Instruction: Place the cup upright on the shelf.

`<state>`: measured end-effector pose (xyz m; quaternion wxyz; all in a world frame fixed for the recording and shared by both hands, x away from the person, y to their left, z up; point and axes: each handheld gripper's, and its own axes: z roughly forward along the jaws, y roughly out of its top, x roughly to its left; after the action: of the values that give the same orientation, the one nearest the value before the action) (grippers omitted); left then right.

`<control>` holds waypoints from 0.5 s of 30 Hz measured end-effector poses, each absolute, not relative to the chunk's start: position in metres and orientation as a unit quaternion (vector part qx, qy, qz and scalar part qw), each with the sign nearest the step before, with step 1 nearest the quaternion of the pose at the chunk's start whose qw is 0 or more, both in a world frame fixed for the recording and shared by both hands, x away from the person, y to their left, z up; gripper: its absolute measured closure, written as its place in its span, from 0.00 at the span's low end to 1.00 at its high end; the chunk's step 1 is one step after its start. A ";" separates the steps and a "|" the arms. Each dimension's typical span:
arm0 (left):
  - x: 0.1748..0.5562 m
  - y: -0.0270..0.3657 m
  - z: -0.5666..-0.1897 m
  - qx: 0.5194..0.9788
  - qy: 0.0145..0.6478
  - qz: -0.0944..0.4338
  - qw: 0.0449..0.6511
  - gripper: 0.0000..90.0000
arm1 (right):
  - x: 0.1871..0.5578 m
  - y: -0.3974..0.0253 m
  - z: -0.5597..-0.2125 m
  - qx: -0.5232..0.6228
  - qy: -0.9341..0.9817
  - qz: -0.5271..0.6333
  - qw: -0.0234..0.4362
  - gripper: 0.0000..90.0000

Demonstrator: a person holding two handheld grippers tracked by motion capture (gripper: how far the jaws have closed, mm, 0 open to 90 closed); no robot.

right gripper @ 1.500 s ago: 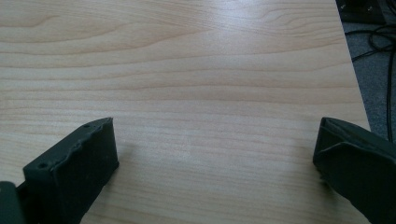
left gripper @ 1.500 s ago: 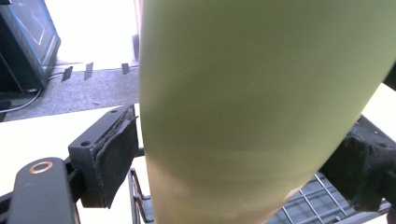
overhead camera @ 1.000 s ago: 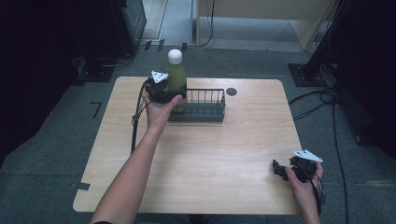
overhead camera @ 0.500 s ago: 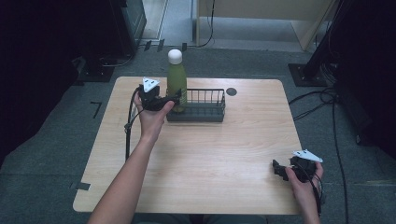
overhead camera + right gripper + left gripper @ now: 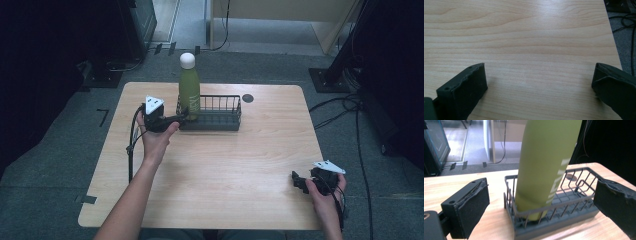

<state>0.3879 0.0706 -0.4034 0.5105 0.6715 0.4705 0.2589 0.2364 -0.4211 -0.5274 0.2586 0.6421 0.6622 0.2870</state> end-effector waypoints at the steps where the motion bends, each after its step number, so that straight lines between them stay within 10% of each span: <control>1: 0.385 0.072 -0.405 0.671 0.471 0.261 0.510 0.01 | 0.236 -0.421 -0.527 0.642 0.663 0.287 0.259 0.00; 15: 0.354 0.107 -0.439 0.664 0.498 0.261 0.492 0.01 | 0.236 -0.421 -0.527 0.642 0.663 0.287 0.259 0.00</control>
<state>0.3543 0.1066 -0.4394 0.4922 0.6643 0.4981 0.2614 0.2364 -0.4212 -0.5274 0.2588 0.6416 0.6626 0.2870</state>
